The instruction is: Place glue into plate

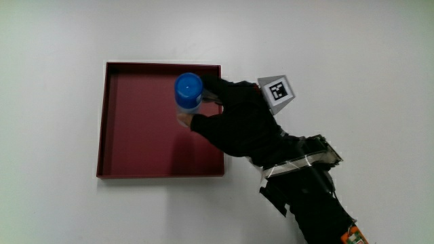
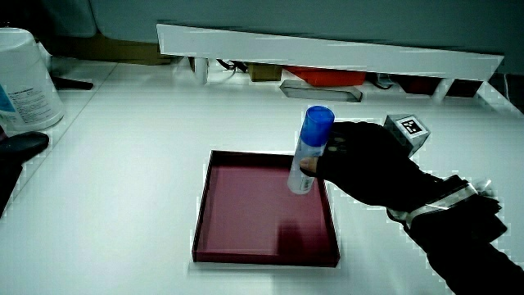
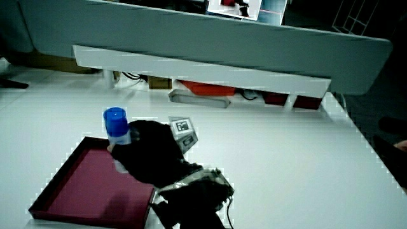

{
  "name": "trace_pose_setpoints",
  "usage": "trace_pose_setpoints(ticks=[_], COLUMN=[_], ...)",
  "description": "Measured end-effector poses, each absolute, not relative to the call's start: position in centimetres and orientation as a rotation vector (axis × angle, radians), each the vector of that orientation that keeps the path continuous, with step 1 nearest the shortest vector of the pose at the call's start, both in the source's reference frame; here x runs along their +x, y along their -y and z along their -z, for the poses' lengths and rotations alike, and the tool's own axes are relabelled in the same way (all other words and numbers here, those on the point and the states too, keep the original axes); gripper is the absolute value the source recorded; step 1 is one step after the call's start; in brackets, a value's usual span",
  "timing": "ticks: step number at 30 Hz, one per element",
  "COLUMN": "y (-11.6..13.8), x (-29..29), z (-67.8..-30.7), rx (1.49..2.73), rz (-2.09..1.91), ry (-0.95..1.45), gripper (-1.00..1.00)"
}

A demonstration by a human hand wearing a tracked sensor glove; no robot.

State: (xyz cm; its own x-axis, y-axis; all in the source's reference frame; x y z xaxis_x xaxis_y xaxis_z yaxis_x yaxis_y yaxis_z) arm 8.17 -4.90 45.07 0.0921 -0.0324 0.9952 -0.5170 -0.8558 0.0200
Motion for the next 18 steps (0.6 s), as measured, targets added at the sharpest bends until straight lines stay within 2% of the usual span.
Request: trace_pose_setpoints(ticks=[3,8,10,18], y=[4.6,3.6,3.3,2.5], x=[7.8,6.8,6.6,6.5], z=[-45.9,-47.7,-48.6,-49.6], rx=[2.000,1.855,1.933,1.900], rz=[-1.812,-1.875,-1.782,-1.723], ry=[0.550,0.543,0.568,0.489], gripper=[0.00,0.00,0.00,0.00])
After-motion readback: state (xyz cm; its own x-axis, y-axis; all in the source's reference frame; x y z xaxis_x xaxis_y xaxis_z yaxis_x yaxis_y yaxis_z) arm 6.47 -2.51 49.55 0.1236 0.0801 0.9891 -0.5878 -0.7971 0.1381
